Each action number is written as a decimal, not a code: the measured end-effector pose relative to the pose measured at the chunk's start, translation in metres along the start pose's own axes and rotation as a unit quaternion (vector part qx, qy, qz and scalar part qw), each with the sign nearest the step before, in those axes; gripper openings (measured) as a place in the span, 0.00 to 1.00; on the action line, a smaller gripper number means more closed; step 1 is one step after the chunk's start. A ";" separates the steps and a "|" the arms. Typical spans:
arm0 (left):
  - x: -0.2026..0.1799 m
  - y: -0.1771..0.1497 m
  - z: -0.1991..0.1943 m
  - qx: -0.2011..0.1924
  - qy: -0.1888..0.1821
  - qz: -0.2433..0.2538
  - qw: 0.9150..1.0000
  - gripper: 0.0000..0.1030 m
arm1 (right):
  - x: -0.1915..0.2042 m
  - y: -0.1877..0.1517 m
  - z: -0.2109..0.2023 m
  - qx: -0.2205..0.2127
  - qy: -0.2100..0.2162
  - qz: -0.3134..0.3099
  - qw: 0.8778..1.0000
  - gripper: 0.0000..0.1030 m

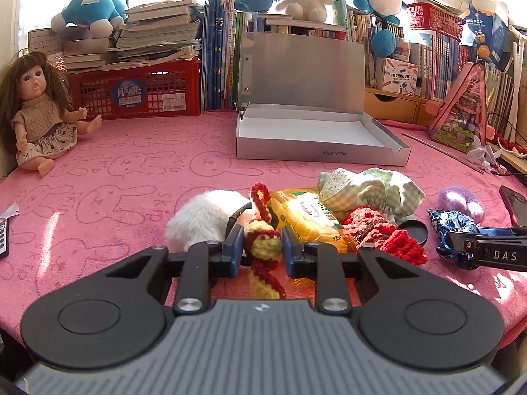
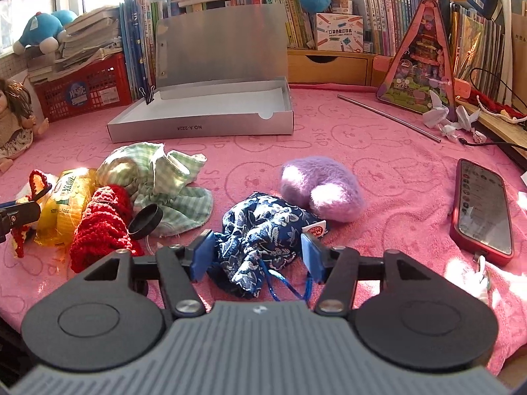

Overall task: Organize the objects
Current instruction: 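Lift the knitted snake with the left tool while the right tool lifts the blue pouch, then lower both held toys into the white box and open both tools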

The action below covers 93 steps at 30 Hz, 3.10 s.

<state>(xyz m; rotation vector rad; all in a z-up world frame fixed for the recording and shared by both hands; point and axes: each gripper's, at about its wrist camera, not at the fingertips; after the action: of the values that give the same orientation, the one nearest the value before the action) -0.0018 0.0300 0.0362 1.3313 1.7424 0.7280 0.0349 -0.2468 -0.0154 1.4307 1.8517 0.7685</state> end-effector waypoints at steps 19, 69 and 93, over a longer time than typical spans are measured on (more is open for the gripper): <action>0.002 -0.012 -0.002 -0.016 0.010 0.018 1.000 0.33 | 0.015 0.002 0.009 0.000 -0.044 0.035 0.998 0.86; -0.003 0.068 0.018 0.015 -0.070 -0.038 0.997 0.26 | -0.029 0.058 -0.011 -0.074 0.020 0.044 0.996 0.44; -0.020 0.157 0.108 0.064 -0.094 -0.072 0.991 0.26 | -0.051 0.139 0.051 -0.056 0.070 0.033 0.995 0.44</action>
<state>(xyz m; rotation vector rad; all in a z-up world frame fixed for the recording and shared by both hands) 0.1711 0.0514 0.1156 1.2983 1.7347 0.4026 0.1649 -0.2621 0.0697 1.4028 1.8407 1.0113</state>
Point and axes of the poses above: each gripper's, at about its wrist camera, not at the fingertips, and z roughly the way its jaws point, x to its left, y to its top, and after that the axes turned 15 degrees about -z, right-handed
